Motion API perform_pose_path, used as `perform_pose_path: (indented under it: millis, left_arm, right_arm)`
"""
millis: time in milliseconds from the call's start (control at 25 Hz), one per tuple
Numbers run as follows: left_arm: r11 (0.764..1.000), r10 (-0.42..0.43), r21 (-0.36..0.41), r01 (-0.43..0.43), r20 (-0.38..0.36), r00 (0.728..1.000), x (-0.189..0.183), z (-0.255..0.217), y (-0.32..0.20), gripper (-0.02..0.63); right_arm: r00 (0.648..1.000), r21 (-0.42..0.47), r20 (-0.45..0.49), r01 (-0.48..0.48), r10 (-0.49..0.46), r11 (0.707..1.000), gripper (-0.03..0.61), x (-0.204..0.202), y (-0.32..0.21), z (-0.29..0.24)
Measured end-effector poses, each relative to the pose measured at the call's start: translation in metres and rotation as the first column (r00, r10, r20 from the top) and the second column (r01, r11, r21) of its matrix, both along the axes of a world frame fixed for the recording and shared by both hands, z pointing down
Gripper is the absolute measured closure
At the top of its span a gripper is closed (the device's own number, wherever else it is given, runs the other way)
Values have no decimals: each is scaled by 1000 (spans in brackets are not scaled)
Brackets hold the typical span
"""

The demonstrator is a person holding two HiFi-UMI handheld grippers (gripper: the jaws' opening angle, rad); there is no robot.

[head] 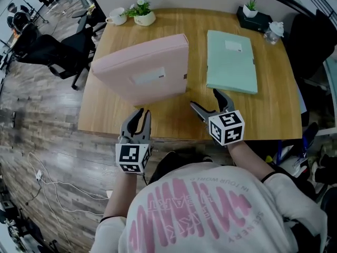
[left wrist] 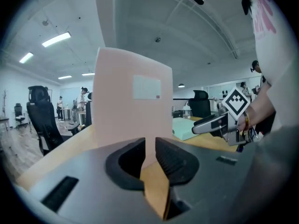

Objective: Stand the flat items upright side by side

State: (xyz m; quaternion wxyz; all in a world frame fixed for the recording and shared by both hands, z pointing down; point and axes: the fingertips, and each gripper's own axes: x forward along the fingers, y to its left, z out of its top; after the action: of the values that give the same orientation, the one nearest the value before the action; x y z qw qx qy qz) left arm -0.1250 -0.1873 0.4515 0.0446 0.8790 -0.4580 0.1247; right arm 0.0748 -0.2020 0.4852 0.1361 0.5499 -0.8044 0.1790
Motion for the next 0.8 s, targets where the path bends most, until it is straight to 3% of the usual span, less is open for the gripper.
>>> perform_pose_path:
  millis: [160, 480, 600, 800]
  left_arm:
    - [999, 37, -26, -39, -85, 996, 65, -4, 10, 516]
    - [977, 195, -55, -206, -169, 966, 216, -6, 15, 330]
    - [977, 197, -41, -210, -215, 956, 254, -16, 7, 304]
    - [972, 158, -120, -200, -292, 943, 293, -18, -25, 160]
  right_arm:
    - [998, -25, 11, -56, 57, 998, 152, 61, 19, -3]
    - [987, -55, 12, -159, 160, 986, 152, 180, 59, -4]
    - [986, -56, -10, -170, 169, 984, 152, 212, 65, -5]
    - [973, -67, 51, -221, 224, 973, 152, 249, 55, -5]
